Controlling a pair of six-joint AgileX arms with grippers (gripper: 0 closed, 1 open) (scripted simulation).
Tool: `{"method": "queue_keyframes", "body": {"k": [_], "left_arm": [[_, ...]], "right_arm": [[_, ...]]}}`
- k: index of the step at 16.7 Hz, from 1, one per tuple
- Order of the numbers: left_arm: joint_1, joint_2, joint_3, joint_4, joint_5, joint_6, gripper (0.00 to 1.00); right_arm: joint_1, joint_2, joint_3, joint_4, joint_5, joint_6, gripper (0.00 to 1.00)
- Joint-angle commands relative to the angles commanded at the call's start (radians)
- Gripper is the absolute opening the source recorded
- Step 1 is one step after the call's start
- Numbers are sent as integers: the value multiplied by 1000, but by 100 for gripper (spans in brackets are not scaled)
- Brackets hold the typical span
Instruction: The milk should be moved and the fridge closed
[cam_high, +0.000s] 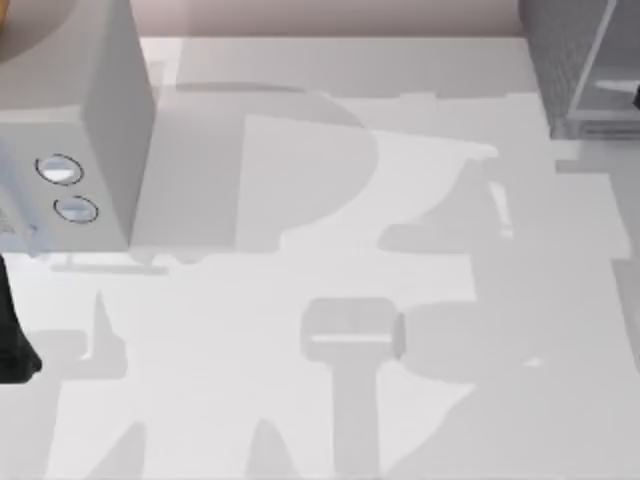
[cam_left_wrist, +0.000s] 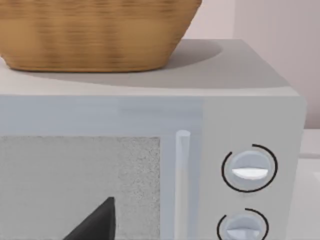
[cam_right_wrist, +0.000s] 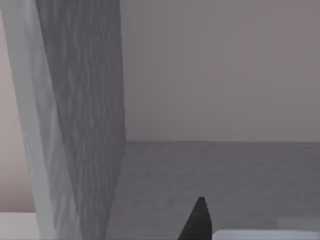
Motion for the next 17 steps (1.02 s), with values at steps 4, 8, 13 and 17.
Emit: {"method": "queue_keyframes", "body": {"k": [4,8,13,17], "left_arm": [[0,0,0,0,0,0,100],[0,0,0,0,0,0,100],[0,0,0,0,0,0,100],[0,0,0,0,0,0,100]], "right_arm": [[-70,255,297,-36,-75,-4,0],[-117,406,461,-68,-128,-7,0],[-119,420,476,-71,-133,-6,0],[-124,424,480,-73,-135,-7,0]]}}
